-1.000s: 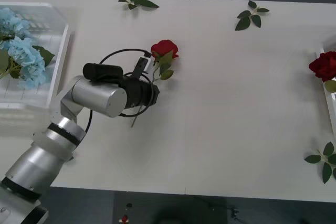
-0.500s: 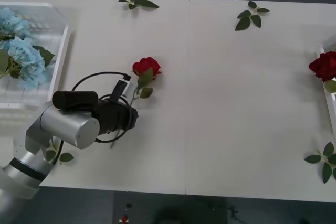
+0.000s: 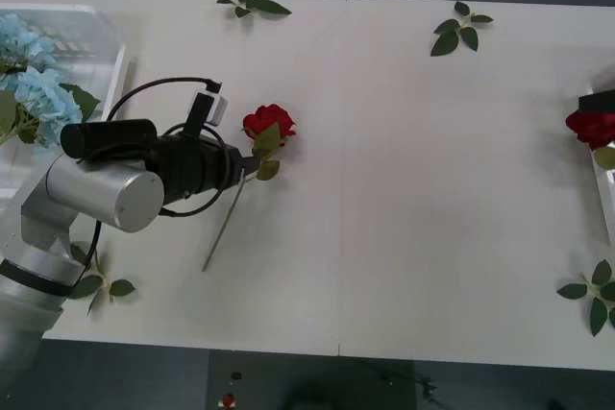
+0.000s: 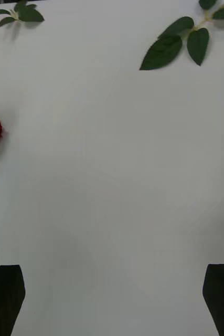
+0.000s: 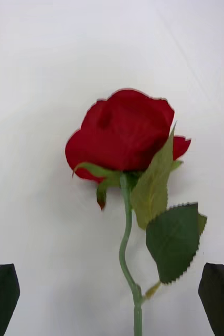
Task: Put the red flowers into the right box and the blue flowers into the left box
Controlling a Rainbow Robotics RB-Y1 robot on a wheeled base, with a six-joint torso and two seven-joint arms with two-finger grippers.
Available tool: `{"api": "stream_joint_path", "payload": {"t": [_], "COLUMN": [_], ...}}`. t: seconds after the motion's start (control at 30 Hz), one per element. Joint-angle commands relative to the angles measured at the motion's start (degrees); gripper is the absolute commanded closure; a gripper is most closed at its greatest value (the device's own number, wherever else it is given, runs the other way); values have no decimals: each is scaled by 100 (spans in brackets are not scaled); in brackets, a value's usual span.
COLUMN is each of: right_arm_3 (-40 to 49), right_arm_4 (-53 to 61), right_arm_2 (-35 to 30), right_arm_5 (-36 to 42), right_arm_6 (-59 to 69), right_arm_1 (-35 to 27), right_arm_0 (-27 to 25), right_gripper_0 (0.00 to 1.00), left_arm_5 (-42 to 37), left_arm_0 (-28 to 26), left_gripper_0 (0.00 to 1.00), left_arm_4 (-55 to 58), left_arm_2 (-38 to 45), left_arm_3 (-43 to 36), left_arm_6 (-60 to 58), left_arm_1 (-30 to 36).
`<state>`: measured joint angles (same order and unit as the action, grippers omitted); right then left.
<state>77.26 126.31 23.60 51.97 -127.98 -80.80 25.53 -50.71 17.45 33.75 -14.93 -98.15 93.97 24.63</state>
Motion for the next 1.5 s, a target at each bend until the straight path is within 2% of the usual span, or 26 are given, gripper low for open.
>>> {"api": "stream_joint_path", "payload": {"t": [0.03,0.3,0.63,0.7,0.73,0.77,0.8,0.83,1.2,1.37,1.5], "right_arm_3": [-62,-141,-344,-344,-344,-344,-344,-344,-335,-335,-344], "right_arm_4": [96,201,1203,1344,1388,1484,1546,1616,1836,1880,1889], "right_arm_2": [-338,-532,-540,-540,-540,-540,-540,-549,-540,-540,-540], "right_arm_5": [305,814,1772,1948,2001,2089,2159,2247,2511,2537,2572], "right_arm_6": [-1238,-2702,-2702,-2702,-2702,-2702,-2702,-2702,-2702,-2702,-2702], "right_arm_1": [266,767,1031,1066,1075,1101,1128,1172,1391,1444,1444], "right_arm_0": [49,49,49,49,49,49,49,49,31,31,31], "right_gripper_0": [0,0,0,0,0,0,0,0,0,0,0], "left_arm_5": [44,62,88,88,97,88,88,88,264,694,1037], "left_arm_0": [505,1137,1322,1322,1322,1322,1313,1322,1322,1287,1225], "left_gripper_0": [0,0,0,17,28,62,88,100,100,100,100], "left_arm_4": [-62,-475,-861,-897,-914,-932,-949,-967,-835,-703,-185], "left_arm_2": [-37,-212,-590,-626,-643,-678,-687,-705,-705,-687,-520], "left_arm_3": [358,1386,1887,1896,1913,1940,1957,1984,1834,1491,1034], "left_arm_6": [42,86,7,7,-2,-2,-11,-28,-116,-248,-336], "left_arm_1": [-292,-679,-811,-819,-819,-819,-819,-819,-819,-811,-819]}}
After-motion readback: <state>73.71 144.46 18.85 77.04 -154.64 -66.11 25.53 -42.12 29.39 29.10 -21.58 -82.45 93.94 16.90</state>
